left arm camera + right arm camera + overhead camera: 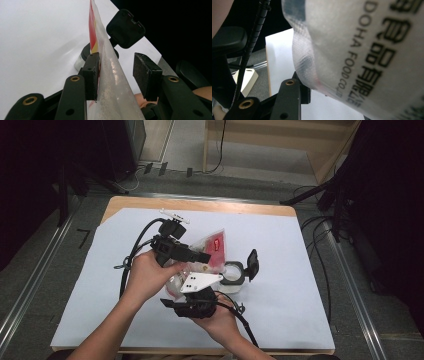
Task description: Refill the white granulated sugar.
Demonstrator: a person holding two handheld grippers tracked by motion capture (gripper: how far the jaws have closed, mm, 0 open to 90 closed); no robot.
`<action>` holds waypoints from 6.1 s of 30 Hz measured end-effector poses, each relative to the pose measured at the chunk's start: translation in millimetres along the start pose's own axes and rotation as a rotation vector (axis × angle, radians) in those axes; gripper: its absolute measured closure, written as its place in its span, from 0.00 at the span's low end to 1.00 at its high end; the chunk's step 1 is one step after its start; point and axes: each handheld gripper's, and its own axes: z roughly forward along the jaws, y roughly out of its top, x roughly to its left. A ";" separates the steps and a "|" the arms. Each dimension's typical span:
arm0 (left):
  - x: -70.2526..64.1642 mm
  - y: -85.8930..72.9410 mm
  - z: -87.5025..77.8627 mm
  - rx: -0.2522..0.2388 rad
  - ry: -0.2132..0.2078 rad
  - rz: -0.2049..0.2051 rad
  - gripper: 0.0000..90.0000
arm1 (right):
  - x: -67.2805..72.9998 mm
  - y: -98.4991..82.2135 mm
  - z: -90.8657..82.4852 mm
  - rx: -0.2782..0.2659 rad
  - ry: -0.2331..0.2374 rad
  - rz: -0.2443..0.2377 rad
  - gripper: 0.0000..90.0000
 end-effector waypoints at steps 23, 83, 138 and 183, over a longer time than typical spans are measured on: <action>-1.3 1.9 2.3 -0.013 -0.012 -0.003 0.63 | 0.6 0.8 -1.9 -0.011 -0.003 0.030 0.70; -1.8 3.4 14.8 0.023 -0.035 0.013 0.63 | 0.3 -8.3 -2.6 -0.005 -0.015 0.062 0.70; 3.2 4.1 12.3 0.023 -0.059 -0.029 0.61 | -1.7 -5.1 -6.3 -0.008 -0.020 0.088 0.70; -0.5 4.3 11.8 0.016 -0.050 -0.013 0.62 | 1.3 -4.6 -5.8 -0.002 -0.029 0.055 0.70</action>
